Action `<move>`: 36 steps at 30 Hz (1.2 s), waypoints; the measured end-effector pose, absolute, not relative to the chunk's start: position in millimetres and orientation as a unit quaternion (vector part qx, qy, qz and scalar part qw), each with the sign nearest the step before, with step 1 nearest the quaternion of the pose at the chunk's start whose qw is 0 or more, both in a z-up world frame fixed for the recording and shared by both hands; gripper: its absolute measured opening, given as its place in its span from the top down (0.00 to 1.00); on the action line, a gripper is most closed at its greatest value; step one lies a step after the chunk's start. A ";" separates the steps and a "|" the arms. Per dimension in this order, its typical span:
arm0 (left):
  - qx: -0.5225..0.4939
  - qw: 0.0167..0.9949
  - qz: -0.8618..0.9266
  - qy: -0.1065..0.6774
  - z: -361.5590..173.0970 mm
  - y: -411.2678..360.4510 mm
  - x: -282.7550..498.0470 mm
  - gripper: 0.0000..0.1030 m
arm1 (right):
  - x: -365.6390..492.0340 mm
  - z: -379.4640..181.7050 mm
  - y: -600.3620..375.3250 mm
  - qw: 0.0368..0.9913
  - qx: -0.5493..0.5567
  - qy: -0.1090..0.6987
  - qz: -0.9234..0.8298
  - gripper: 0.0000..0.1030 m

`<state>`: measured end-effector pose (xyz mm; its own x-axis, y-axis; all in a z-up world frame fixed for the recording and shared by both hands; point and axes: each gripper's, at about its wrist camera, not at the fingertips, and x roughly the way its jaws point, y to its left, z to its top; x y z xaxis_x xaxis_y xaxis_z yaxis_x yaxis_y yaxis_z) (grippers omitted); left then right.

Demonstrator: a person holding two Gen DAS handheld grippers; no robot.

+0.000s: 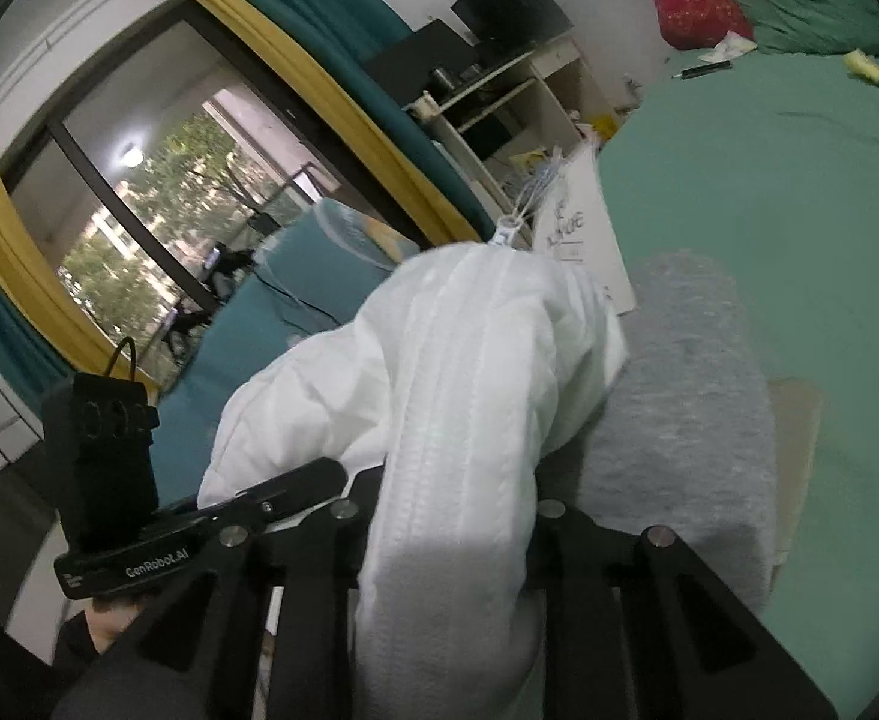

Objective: Fold large clothes
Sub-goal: 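Lift the shirt bundle with the right tool and carry it toward the grey cloth pile, then lower the shirt bundle onto the grey cloth pile and open the right tool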

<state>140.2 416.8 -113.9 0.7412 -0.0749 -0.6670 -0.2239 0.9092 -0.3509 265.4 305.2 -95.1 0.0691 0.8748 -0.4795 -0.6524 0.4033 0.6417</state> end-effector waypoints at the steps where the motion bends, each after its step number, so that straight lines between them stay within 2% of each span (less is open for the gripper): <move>1: -0.211 0.909 0.041 0.357 -117.2 417.1 140.8 0.76 | 270.6 -96.2 306.1 0.719 0.129 0.431 0.530 0.78; 6: -0.205 0.910 0.043 0.358 -115.4 414.3 141.4 0.74 | 277.5 -104.0 293.4 0.700 0.156 0.442 0.539 0.77; 8: -0.204 0.910 0.043 0.359 -110.4 410.7 137.1 0.69 | 283.4 -107.8 294.2 0.694 0.163 0.444 0.543 0.76; 11: -0.197 0.903 0.064 0.376 -113.0 408.3 138.7 0.49 | 285.1 -109.4 294.2 0.694 0.166 0.445 0.541 0.69; 12: -0.195 0.901 0.072 0.381 -114.2 408.7 139.4 0.35 | 284.4 -109.7 292.6 0.694 0.167 0.446 0.540 0.68; 13: -0.196 0.896 0.088 0.388 -117.4 409.5 138.9 0.25 | 283.3 -109.1 291.8 0.693 0.168 0.447 0.540 0.66; 15: -0.204 0.893 0.096 0.390 -117.5 413.8 136.2 0.24 | 281.4 -106.4 291.8 0.694 0.163 0.447 0.541 0.60; 19: -0.207 0.892 0.120 0.383 -105.1 414.6 121.8 0.18 | 276.0 -101.6 288.7 0.698 0.156 0.447 0.537 0.37; 21: -0.204 0.895 0.131 0.375 -99.3 413.8 112.9 0.16 | 272.7 -99.9 283.0 0.702 0.154 0.449 0.531 0.33; 23: -0.197 0.898 0.141 0.366 -90.6 410.9 103.1 0.14 | 269.3 -96.4 277.1 0.705 0.155 0.450 0.525 0.23; 28: -0.171 0.907 0.164 0.347 -67.4 392.1 79.5 0.13 | 261.7 -85.4 254.4 0.716 0.148 0.454 0.510 0.10; 36: -0.140 0.920 0.165 0.327 -40.1 343.6 54.0 0.13 | 249.1 -66.5 197.3 0.735 0.133 0.453 0.487 0.07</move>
<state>54.0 343.6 -40.1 0.7317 0.2126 -0.6476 -0.3958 0.9061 -0.1496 249.1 197.3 -66.5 0.1154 0.8360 -0.5365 -0.5960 0.4903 0.6359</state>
